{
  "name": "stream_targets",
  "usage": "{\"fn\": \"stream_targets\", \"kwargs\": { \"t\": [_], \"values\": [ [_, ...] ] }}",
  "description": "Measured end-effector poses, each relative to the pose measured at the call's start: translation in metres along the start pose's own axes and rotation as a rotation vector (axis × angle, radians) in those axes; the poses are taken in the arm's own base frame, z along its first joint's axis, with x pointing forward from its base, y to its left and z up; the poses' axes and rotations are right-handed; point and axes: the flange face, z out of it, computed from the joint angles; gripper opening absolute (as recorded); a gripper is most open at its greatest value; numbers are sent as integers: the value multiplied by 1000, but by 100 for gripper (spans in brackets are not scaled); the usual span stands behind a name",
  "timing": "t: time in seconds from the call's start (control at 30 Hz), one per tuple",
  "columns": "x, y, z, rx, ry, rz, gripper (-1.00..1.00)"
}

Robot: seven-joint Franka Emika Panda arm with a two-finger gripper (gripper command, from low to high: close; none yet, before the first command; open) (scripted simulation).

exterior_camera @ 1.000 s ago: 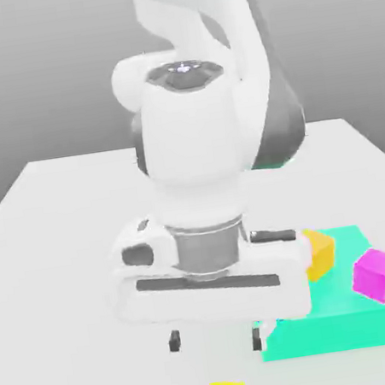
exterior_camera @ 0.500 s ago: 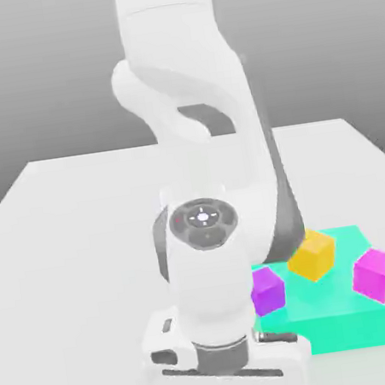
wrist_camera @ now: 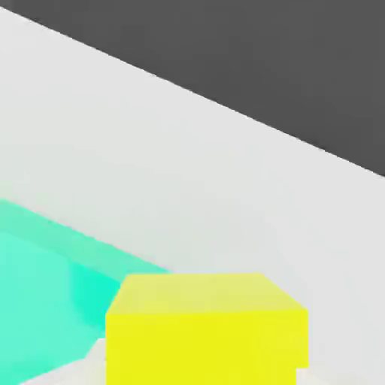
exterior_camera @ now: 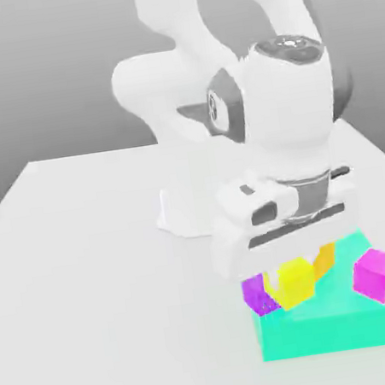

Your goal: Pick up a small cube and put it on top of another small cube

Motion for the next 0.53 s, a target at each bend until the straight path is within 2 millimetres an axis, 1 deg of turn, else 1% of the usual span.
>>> {"fn": "stream_targets", "kwargs": {
  "t": [0.1, 0.23, 0.27, 0.3, 0.4, 0.43, 0.53],
  "values": [
    [-34, -10, -17, 5, -1, -181, -100],
    [-83, -22, -34, 17, -4, -437, -100],
    [-90, -23, -31, 20, -5, -474, -100],
    [-93, -24, -23, 20, -5, -493, -100],
    [-96, -26, 9, 20, -5, -509, -100],
    [-97, -25, 21, 20, -4, -510, 100],
    [-97, -25, 21, 20, -5, -510, 100]
  ]
}}
